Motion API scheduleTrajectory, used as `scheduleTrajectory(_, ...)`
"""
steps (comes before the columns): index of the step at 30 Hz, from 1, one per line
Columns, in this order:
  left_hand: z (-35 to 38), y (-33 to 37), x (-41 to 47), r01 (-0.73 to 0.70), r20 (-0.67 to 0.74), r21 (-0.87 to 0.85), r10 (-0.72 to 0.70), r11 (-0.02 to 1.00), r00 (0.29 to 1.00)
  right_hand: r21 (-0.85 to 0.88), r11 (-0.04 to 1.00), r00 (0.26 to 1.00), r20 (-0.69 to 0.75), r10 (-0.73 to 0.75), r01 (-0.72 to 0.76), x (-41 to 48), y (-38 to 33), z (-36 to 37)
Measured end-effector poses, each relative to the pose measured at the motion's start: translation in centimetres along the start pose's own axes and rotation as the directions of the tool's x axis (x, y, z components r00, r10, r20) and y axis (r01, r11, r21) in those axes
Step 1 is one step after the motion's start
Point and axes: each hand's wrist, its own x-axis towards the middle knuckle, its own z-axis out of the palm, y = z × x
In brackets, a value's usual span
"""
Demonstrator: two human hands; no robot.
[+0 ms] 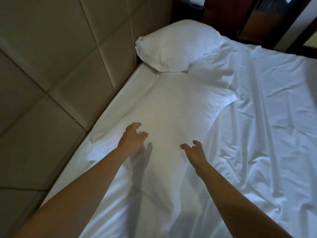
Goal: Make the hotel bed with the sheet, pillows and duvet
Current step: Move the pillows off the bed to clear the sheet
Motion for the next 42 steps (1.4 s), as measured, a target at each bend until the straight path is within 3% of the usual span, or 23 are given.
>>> scheduleTrajectory(8, -0.5, -2.8, 9.8, -0.012, -0.049, 0.154, 0.020, 0.988, 0.999, 0.081, 0.987, 0.986, -0.076, 0.147, -0.141, 6.4, 0.9, 4.7)
scheduleTrajectory(15, 0.6, -3.7, 13.4, 0.108, -0.061, 0.367, -0.092, 0.924, 0.994, 0.117, 0.966, 0.966, -0.095, 0.240, -0.229, 9.9, 0.6, 6.8)
scheduleTrajectory(21, 2.5, -3.8, 12.6, 0.129, -0.227, 0.394, -0.039, 0.910, 0.973, -0.032, 0.988, 0.948, -0.287, 0.137, -0.153, 11.1, 0.8, 7.6)
scheduleTrajectory(28, 4.4, -2.1, 10.4, 0.086, -0.139, 0.510, -0.017, 0.856, 0.990, 0.094, 0.996, 0.934, -0.355, 0.042, -0.009, 10.4, 0.2, 6.9)
scheduleTrajectory(30, 4.5, -1.3, 9.1, 0.075, -0.134, 0.449, -0.016, 0.890, 0.991, 0.147, 0.988, 0.933, -0.361, 0.002, 0.055, 9.2, 0.0, 6.2)
scheduleTrajectory(34, 4.5, 1.2, 4.1, -0.038, -0.268, 0.114, 0.067, 0.993, 0.961, 0.190, 0.962, 0.902, -0.421, -0.100, 0.195, 5.6, -1.0, 3.4)
scheduleTrajectory(38, 4.9, 5.6, -1.8, -0.187, -0.335, -0.173, 0.120, 0.967, 0.934, 0.201, 0.928, 0.858, -0.479, -0.186, 0.313, 0.9, -2.3, -1.3)
scheduleTrajectory(42, 5.2, 10.1, -7.3, -0.262, -0.348, -0.285, 0.155, 0.922, 0.925, 0.243, 0.894, 0.837, -0.503, -0.216, 0.377, -3.9, -2.5, -6.2)
